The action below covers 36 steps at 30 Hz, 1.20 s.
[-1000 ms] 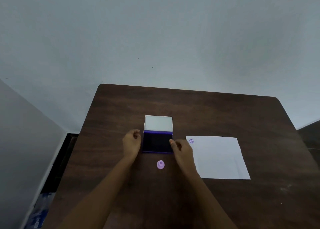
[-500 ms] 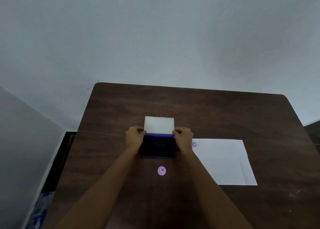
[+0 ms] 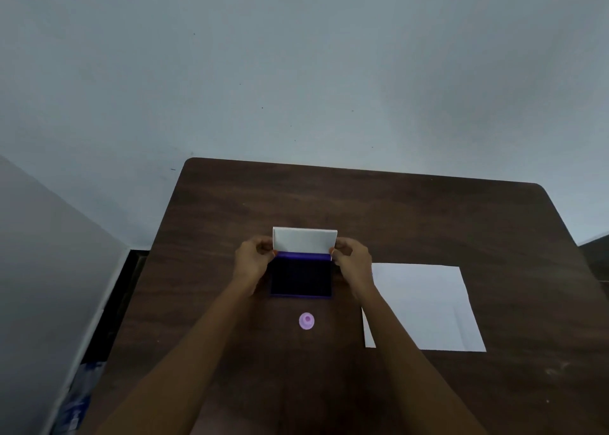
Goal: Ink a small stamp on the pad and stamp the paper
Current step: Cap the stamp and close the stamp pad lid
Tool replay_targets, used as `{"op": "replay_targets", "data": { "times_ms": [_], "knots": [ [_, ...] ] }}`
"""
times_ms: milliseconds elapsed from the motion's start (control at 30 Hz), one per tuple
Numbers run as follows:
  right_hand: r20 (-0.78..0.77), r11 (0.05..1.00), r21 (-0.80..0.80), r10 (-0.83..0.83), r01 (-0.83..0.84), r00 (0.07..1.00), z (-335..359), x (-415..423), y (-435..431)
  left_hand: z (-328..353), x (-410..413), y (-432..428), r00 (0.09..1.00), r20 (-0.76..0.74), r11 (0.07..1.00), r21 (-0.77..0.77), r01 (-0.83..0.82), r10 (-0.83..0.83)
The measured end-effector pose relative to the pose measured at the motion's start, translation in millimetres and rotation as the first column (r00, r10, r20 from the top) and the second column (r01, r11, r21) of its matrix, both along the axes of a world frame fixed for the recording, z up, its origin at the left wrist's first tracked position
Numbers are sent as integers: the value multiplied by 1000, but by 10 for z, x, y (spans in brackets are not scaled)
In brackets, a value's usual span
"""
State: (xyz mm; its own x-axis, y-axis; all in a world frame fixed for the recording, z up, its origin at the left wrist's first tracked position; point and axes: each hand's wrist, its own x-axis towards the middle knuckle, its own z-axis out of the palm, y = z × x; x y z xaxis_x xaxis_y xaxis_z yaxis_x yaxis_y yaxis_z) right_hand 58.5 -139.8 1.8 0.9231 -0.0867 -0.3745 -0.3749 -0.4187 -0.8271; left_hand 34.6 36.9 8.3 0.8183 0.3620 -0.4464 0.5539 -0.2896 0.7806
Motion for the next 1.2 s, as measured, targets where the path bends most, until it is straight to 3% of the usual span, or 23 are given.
{"op": "replay_targets", "data": {
  "times_ms": [133, 267, 500, 833, 1100, 1200],
  "knots": [
    [152, 996, -51, 78, -71, 985, 92, -189, -33, 90, -172, 4, 993, 113, 997, 79, 25, -34],
    [264, 990, -64, 135, -122, 955, 117, -418, -94, 131, -412, -22, 984, 173, 999, 24, 39, -42],
    [190, 971, -134, 222, -199, 956, -10, -757, -168, -4, -763, -70, 986, 150, 996, -34, 78, -72],
    [194, 930, -315, 260, -191, 946, -205, -857, -114, -178, -901, -104, 945, 116, 918, 298, 262, -307],
    [154, 784, -543, 447, -302, 881, -269, -991, -88, -217, -907, -217, 911, -18, 761, 544, 355, -412],
    [245, 785, -585, 411, -204, 878, -233, -989, -67, -136, -885, -315, 909, -44, 678, 652, 340, -414]
  ]
}}
